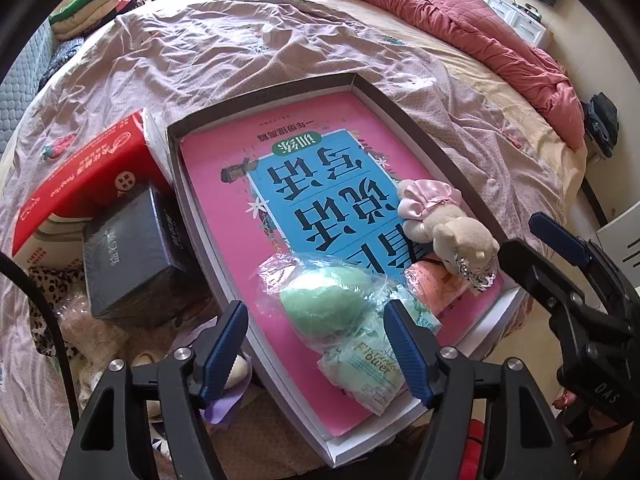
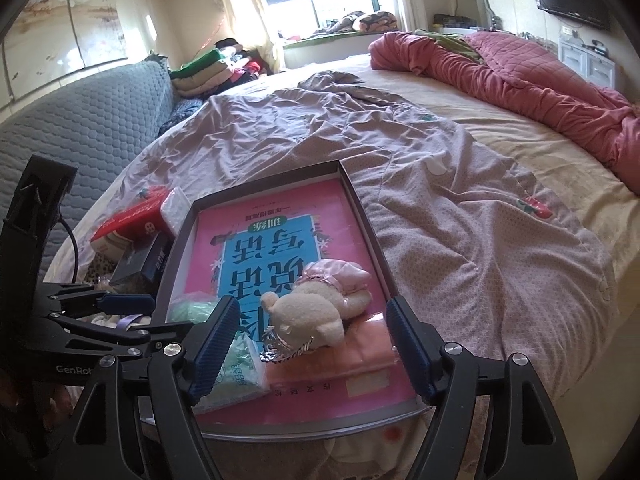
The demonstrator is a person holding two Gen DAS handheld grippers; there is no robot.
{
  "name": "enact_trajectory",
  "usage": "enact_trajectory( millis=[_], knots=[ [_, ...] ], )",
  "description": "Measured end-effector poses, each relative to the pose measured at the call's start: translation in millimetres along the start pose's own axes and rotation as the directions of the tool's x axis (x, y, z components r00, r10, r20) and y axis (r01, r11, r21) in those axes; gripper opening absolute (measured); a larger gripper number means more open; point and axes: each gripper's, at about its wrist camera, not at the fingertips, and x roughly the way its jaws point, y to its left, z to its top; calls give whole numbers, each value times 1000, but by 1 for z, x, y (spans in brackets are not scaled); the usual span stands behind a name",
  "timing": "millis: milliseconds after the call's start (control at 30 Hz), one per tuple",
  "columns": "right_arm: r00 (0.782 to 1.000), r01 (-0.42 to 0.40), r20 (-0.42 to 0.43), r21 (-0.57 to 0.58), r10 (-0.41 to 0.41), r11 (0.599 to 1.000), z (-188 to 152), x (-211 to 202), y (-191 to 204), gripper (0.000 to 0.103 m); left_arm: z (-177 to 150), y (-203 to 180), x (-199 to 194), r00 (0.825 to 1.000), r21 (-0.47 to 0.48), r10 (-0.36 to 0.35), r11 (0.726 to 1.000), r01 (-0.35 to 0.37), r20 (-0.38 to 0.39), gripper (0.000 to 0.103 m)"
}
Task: Organize soft objects
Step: 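Open left tool releasing bagged item while right tool opens releasing plush, then withdraw both tools from the tray back toward the pile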
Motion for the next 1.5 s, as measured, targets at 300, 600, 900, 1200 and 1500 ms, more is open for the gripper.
enact_trajectory(
  millis=[300,600,900,1200,1500],
  knots=[
    [1000,-15,16,51,14,999,9,-9,3,77,-5,0,-25,999,-6,13,1000,-13,41,73],
    [999,-24,43,68,21,997,18,-25,10,78,-11,4,-55,994,-11,54,999,-54,93,75],
    [998,-8,65,78,3,997,24,-43,20,82,-25,7,-82,988,-31,77,997,-74,134,82],
    [996,-8,92,75,1,997,29,-58,32,85,-41,24,-103,982,-89,106,992,-93,159,85],
    [991,-36,133,40,30,999,31,-73,49,85,-53,40,-123,974,-142,129,984,-104,184,85]
  ],
)
